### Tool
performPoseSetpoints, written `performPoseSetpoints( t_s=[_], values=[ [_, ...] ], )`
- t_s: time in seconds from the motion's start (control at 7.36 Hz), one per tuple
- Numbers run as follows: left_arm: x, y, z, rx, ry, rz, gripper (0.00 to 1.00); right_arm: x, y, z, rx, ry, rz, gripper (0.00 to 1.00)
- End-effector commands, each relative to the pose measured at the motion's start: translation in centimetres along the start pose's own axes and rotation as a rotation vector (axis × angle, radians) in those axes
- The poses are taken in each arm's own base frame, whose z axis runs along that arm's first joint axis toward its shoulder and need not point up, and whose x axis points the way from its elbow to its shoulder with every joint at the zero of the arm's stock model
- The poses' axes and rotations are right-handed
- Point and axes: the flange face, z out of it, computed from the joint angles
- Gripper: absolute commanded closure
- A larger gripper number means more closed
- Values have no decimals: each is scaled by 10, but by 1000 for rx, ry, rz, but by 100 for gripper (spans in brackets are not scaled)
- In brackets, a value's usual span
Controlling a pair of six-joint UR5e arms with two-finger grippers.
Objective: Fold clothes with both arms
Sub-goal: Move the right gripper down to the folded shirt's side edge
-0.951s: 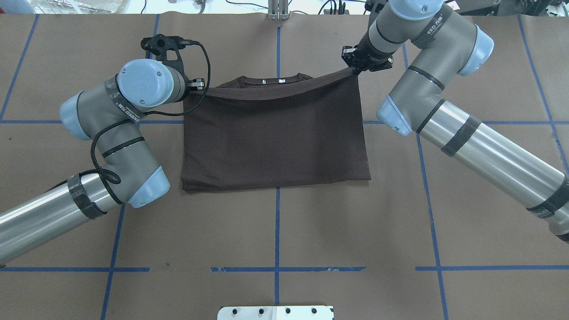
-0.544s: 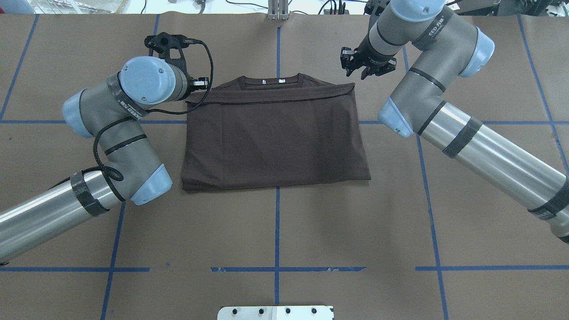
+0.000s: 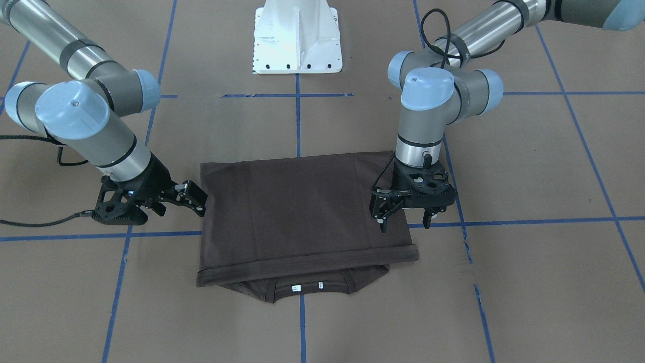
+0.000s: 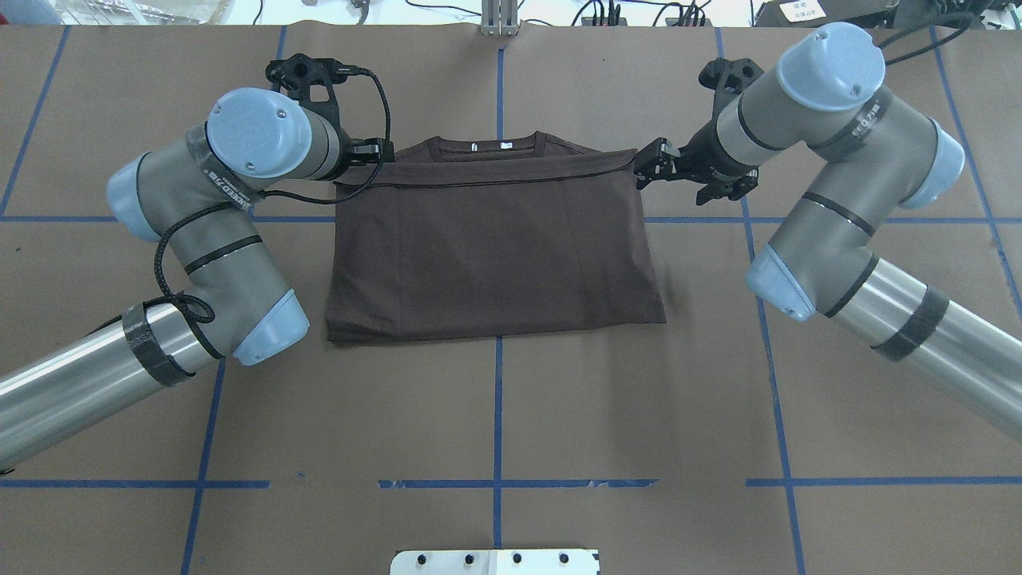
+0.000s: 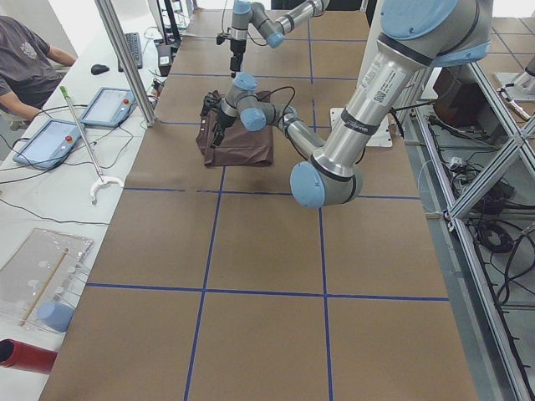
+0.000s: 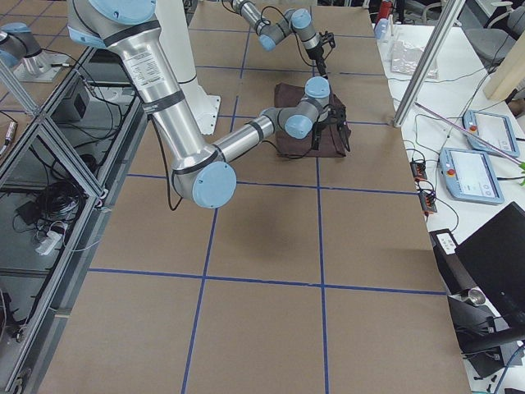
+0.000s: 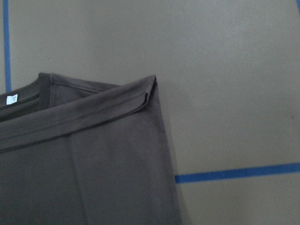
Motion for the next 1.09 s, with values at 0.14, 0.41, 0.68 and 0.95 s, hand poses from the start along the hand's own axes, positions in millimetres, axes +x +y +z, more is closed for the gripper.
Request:
performPoseSetpoints(
  t_s=[0.14,0.41,0.68,0.95],
  values=[
    [5,0,-10,-5,24,-5,0,11,90,37,-28,49,14,1],
    [5,1,-12,-4,26,1,0,5,107,52,-33,61,-10,15],
    [5,1,-12,-2,26,3,0,7,113,63,-45,78,-19,23],
    [4,1,-14,0,28,5,0,5,116,64,-52,76,-26,46]
  ],
)
